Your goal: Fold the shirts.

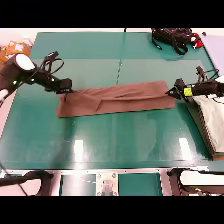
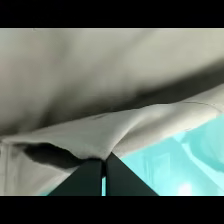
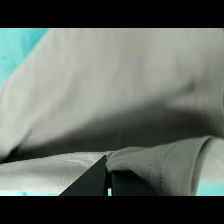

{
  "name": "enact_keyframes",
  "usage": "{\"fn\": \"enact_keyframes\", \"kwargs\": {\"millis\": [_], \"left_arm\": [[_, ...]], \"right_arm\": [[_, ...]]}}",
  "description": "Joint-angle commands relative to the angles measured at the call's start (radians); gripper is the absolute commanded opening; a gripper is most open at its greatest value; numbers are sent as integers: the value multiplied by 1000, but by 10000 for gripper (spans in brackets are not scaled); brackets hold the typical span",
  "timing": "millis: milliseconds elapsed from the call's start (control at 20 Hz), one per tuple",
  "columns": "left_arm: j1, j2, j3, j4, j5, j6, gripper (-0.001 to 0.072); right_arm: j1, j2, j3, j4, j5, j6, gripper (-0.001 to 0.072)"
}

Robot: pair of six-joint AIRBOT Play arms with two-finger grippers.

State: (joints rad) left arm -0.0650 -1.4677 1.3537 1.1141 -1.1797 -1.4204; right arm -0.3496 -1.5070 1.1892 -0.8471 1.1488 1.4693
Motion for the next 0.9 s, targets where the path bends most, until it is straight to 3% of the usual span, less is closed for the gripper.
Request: {"fn": "enact_keyframes", "kwargs": {"millis": [0, 150, 250, 300, 350, 400, 450, 600, 700, 850], "left_arm": [[0, -144, 124, -8, 13, 7, 23], [0, -196, 135, -11, -10, 7, 24], [0, -211, 135, -11, -5, 8, 27], [0, -211, 135, -12, -8, 8, 194], [0, -209, 135, -28, -37, 7, 471], [0, -209, 140, -35, -112, 6, 572], [0, -208, 147, -37, -208, 7, 573], [0, -204, 156, -34, -441, 6, 572], [0, -204, 156, -34, -438, -12, 573], [0, -204, 156, -76, -331, -21, 573]], "right_arm": [[27, -147, 141, 3, -21, 12, 16], [36, -239, 215, 8, -58, 12, 17], [40, -287, 244, 20, -99, 11, 96], [40, -301, 254, 21, -104, 11, 96], [34, -306, 266, 20, -101, 11, 177], [22, -306, 280, 19, -87, 11, 354], [6, -306, 303, 10, -58, -1, 471], [-67, -306, 380, -18, 60, -46, 550], [-105, -308, 388, -22, 113, -66, 556], [-122, -349, 388, -26, 165, -80, 556]]}}
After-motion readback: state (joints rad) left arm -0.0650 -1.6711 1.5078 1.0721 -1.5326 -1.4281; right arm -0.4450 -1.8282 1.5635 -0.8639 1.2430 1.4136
